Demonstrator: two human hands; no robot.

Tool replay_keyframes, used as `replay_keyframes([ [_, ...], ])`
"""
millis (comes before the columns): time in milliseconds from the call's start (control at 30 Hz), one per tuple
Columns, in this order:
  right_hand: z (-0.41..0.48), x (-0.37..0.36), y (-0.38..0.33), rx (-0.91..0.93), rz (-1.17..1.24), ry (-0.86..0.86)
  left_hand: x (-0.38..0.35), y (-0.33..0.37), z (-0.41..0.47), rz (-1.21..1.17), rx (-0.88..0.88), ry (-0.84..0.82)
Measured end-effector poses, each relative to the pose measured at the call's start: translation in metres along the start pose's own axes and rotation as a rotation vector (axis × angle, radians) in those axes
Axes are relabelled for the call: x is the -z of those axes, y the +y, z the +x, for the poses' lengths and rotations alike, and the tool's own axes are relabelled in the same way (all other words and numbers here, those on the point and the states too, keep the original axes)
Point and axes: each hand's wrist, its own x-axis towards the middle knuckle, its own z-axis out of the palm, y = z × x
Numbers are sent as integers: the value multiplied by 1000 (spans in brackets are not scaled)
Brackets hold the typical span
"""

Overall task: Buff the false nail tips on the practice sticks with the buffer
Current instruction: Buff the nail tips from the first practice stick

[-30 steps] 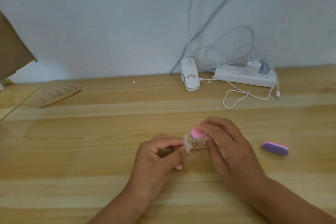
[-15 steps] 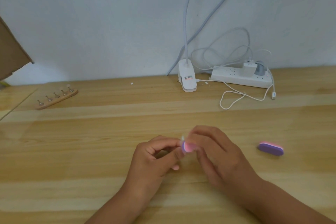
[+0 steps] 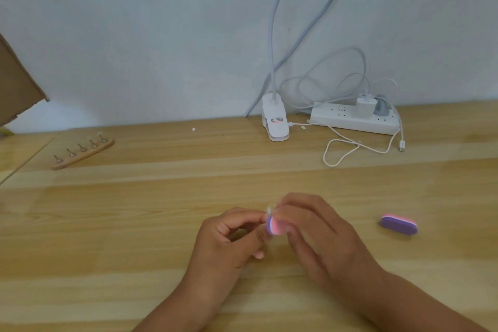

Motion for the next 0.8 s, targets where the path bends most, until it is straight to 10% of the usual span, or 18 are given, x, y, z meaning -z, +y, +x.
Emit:
replay_keyframes([
  [800, 3, 0, 5, -82, -134, 87, 1, -5, 1, -54, 56, 28],
])
